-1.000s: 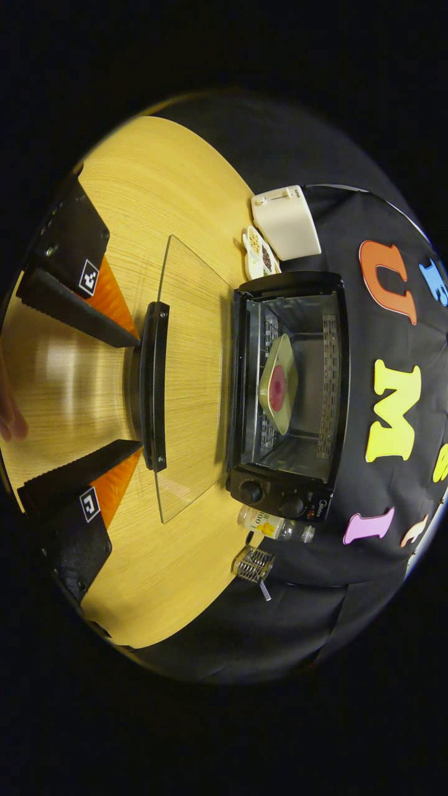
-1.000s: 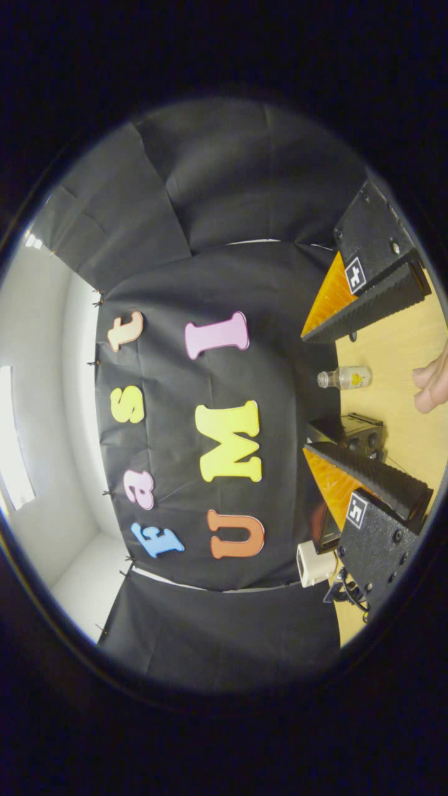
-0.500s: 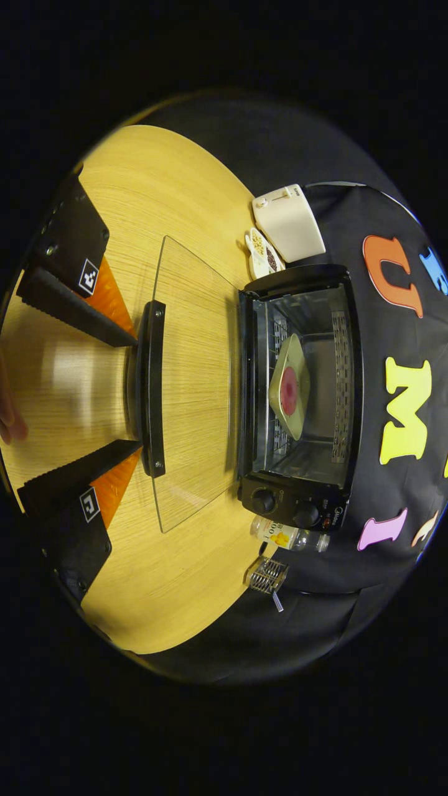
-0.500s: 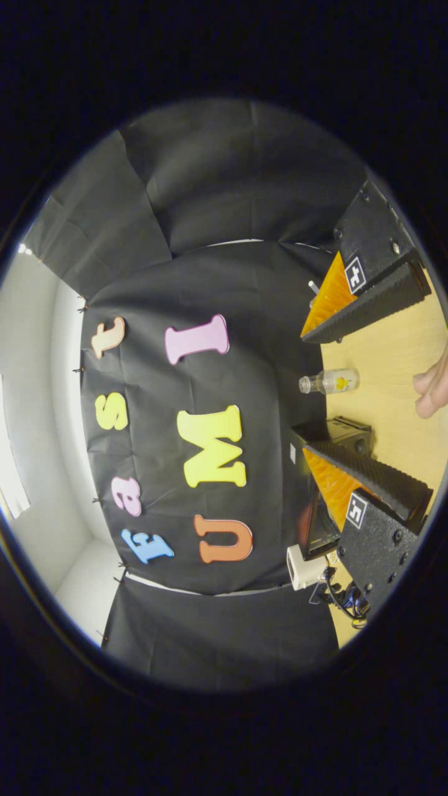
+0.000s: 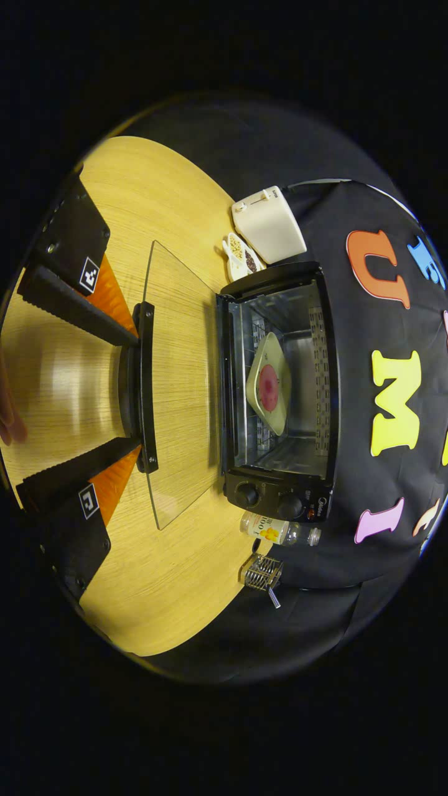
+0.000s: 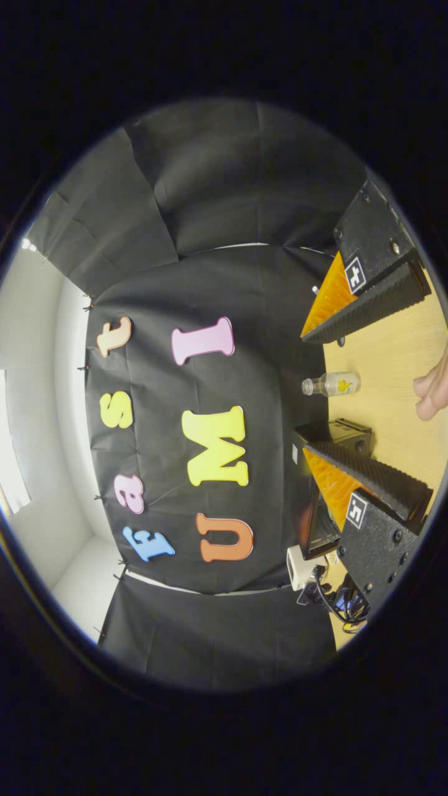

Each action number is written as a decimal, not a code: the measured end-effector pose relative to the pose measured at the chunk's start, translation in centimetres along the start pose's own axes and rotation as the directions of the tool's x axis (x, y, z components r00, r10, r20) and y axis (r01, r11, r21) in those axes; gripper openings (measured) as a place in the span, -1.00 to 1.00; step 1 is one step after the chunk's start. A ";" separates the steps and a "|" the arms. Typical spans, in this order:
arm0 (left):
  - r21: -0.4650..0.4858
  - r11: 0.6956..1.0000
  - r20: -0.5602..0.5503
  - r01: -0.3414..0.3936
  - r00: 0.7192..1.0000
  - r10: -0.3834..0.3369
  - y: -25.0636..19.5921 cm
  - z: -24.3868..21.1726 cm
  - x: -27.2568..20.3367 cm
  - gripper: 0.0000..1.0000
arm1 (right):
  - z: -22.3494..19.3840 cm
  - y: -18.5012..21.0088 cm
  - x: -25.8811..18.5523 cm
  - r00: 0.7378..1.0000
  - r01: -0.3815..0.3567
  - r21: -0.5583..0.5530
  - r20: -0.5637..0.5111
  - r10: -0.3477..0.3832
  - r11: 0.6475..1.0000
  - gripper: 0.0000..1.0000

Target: Open the electric oven with the left hand, put the food in, and close the electric oven.

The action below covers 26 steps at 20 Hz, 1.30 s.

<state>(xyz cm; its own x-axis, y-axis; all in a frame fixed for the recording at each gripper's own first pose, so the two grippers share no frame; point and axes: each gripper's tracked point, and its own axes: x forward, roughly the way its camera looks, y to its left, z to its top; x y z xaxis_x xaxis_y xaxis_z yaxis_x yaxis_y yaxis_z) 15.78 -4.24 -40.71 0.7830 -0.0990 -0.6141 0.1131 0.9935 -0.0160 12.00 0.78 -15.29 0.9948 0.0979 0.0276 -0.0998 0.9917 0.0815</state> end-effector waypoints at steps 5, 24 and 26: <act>0.007 1.000 0.078 -0.004 0.997 0.004 0.3 3.0 -1.0 0.90 | 0.5 0.4 -0.4 1.000 0.000 -0.011 0.004 0.000 1.000 0.92; 0.038 0.999 0.212 0.004 0.977 -0.012 1.8 11.2 -0.7 0.97 | 2.5 -1.2 -4.6 0.999 0.041 -0.042 0.008 -0.041 0.998 1.00; 0.007 1.000 0.231 0.023 0.973 -0.024 2.1 12.6 -0.1 0.96 | 3.2 -1.5 -5.5 0.998 0.053 -0.056 0.019 -0.052 0.997 1.00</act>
<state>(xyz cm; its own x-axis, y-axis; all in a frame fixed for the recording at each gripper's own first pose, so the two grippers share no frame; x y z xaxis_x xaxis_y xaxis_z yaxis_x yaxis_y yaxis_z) 23.60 -2.88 -30.77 0.9002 -0.1334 -0.4145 0.1355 0.9905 -0.0245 6.67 -1.50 -12.33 0.9981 0.0445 0.0423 -0.0456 0.9986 0.0266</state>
